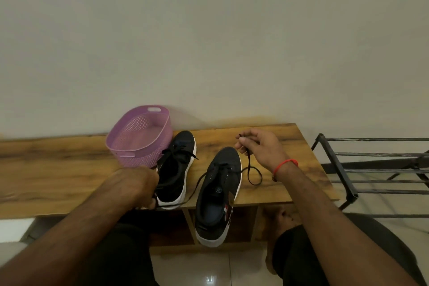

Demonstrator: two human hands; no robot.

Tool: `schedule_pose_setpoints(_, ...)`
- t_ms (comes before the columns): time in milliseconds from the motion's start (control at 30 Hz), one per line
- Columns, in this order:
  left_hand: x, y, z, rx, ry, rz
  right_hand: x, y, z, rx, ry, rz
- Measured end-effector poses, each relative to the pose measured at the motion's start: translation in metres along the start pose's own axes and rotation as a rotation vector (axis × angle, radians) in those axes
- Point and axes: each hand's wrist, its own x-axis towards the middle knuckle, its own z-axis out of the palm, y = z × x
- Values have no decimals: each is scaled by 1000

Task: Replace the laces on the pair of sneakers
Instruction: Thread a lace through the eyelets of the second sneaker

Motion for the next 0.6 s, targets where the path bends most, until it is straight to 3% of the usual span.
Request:
schedule_pose_setpoints(233, -38, 21, -23, 165, -153, -18, -22, -12, 5, -35, -54, -25)
schedule_pose_setpoints(467, -49, 32, -21, 130, -1, 70, -28, -18, 9, -40, -57, -31)
schedule_pose_setpoints(600, -45, 37, -28, -42, 21, 262, -29, -19, 12, -40, -58, -35)
